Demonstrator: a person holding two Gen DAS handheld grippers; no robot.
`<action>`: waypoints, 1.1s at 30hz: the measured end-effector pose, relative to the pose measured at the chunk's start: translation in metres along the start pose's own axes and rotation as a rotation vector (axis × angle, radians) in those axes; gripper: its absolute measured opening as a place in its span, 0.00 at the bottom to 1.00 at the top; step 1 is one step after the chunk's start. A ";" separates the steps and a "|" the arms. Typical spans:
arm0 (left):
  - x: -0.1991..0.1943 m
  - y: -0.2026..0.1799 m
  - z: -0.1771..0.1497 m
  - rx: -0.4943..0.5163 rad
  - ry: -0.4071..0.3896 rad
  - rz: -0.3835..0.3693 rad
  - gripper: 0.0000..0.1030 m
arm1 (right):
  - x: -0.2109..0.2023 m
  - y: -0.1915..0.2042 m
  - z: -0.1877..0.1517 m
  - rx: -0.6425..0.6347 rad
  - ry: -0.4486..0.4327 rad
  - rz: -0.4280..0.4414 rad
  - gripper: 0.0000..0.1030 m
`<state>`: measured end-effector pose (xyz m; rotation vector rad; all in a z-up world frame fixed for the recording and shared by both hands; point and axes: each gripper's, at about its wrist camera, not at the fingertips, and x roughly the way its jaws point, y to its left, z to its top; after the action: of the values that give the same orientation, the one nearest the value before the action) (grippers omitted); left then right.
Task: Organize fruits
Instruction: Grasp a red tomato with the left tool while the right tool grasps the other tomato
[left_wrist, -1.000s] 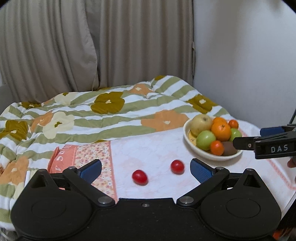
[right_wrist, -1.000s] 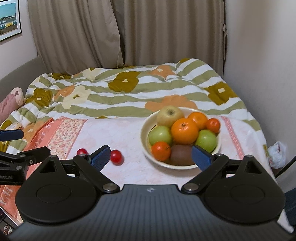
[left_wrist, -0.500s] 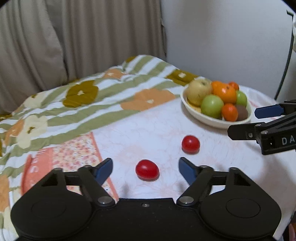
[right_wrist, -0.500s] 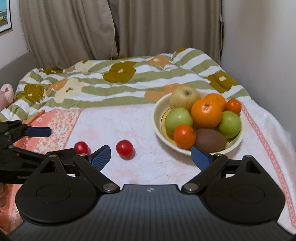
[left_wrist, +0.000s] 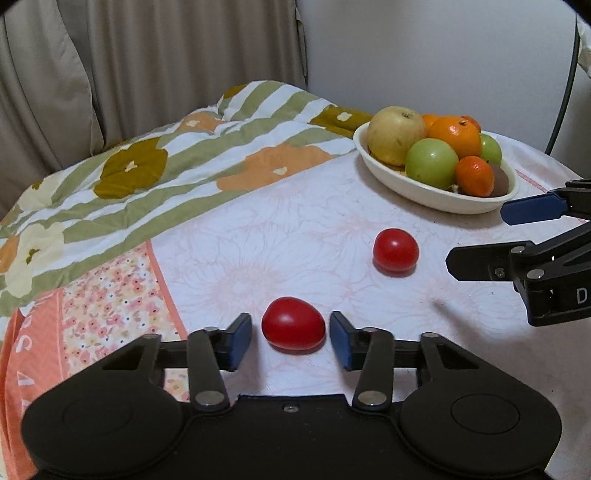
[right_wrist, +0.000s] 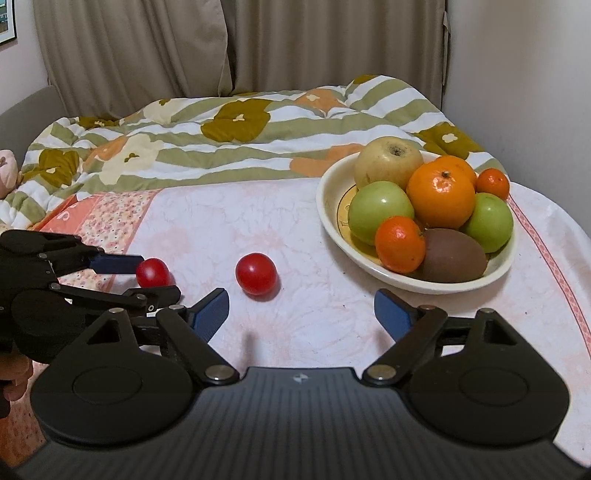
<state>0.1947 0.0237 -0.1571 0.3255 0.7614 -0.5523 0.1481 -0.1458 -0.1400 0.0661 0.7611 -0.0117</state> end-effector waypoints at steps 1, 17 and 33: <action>0.000 0.001 0.000 -0.006 -0.001 -0.008 0.41 | 0.001 0.001 0.000 0.003 0.000 0.002 0.98; -0.018 0.007 -0.004 -0.029 -0.004 0.011 0.39 | 0.031 0.015 0.007 -0.001 0.032 0.027 0.73; -0.030 0.009 -0.003 -0.096 -0.023 0.036 0.39 | 0.061 0.024 0.015 -0.034 0.063 0.072 0.51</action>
<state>0.1808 0.0425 -0.1367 0.2435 0.7557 -0.4830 0.2038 -0.1224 -0.1698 0.0619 0.8214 0.0714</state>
